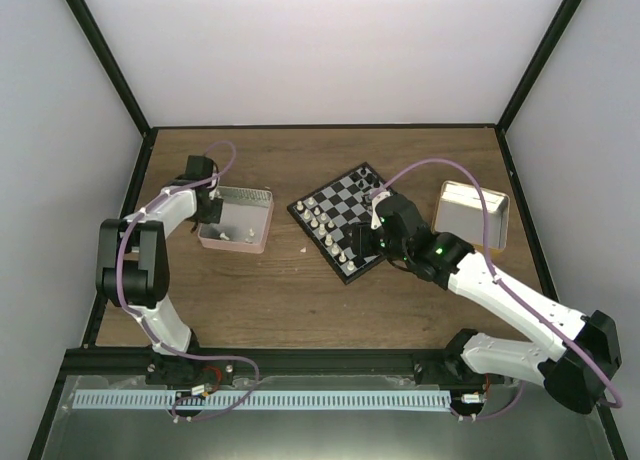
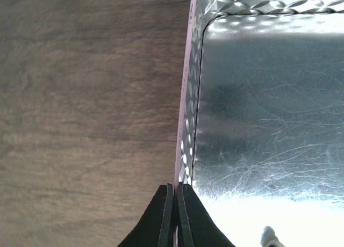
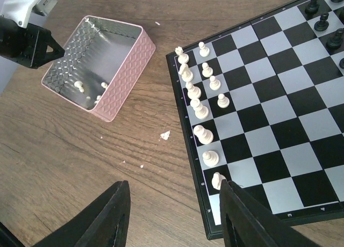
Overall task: Set up the chess pieces on the board
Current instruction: Adjust the storage box at the center of the board.
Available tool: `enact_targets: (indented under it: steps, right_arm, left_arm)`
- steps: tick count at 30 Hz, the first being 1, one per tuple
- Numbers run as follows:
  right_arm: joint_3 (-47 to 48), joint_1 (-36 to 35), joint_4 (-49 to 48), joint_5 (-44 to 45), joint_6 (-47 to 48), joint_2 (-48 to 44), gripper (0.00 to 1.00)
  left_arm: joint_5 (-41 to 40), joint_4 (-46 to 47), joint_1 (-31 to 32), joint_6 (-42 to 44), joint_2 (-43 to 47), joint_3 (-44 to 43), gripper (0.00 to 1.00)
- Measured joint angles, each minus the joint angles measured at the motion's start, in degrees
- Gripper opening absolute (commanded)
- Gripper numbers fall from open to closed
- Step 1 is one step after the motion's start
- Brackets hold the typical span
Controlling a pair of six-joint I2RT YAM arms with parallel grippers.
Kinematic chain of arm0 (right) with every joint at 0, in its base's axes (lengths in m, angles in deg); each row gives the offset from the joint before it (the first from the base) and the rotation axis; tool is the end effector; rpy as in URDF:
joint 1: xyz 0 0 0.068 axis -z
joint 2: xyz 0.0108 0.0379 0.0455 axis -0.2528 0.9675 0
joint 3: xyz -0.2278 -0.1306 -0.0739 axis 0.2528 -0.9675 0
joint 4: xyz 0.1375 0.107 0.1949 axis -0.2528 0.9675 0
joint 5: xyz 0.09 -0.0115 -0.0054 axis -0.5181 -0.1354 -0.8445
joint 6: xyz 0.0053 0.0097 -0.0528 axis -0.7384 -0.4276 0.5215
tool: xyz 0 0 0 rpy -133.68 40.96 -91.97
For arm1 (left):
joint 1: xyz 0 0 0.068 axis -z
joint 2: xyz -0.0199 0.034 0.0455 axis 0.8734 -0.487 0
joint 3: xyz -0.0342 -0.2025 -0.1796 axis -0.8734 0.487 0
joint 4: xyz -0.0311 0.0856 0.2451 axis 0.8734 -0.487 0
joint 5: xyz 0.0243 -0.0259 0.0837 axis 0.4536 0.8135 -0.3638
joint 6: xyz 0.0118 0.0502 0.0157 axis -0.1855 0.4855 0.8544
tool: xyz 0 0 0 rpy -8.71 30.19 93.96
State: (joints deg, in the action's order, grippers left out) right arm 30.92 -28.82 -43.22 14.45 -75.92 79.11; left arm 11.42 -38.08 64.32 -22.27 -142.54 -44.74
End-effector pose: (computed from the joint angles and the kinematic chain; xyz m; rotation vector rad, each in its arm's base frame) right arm 0.1738 0.1636 0.2925 -0.2983 2.2842 0.6435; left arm 0.3411 -0.0130 0.1811 0.2322 2.7283 0.3140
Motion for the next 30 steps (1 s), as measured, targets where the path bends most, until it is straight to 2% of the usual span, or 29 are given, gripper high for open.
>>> enact_targets:
  steps: [3, 6, 11, 15, 19, 24, 30]
  right_arm:
    - [-0.17, 0.0, -0.39, -0.09, 0.0, -0.13, 0.47]
    - [-0.35, 0.0, -0.72, -0.09, 0.0, -0.13, 0.47]
    - [-0.94, 0.0, -1.03, -0.07, 0.0, -0.13, 0.47]
    - [-0.94, 0.0, -1.4, 0.0, 0.0, -0.07, 0.47]
    - [-0.98, 0.0, -1.99, 0.46, -0.2, 0.26, 0.47]
    - [-1.11, 0.07, -2.56, 1.64, -1.16, 0.33, 0.47]
    - [-1.99, 0.15, -3.43, 2.97, -2.34, 0.33, 0.47]
  left_arm:
    - [-1.11, -0.85, -0.11, -6.01, -0.02, -0.07, 0.09]
    - [-0.63, -2.89, -0.5, -12.09, -0.15, 0.0, 0.21]
    - [1.77, -7.82, -0.81, -17.92, -0.33, 0.37, 0.27]
    - [1.88, -11.32, -0.52, -19.54, 1.36, -0.44, 0.29]
    - [3.19, -13.03, 1.2, -19.65, 7.43, -2.25, 0.32]
    - [9.46, -12.85, 5.44, -19.08, 15.17, -3.89, 0.34]
    - [14.58, -11.52, 11.72, -19.1, 11.17, -3.85, 0.33]
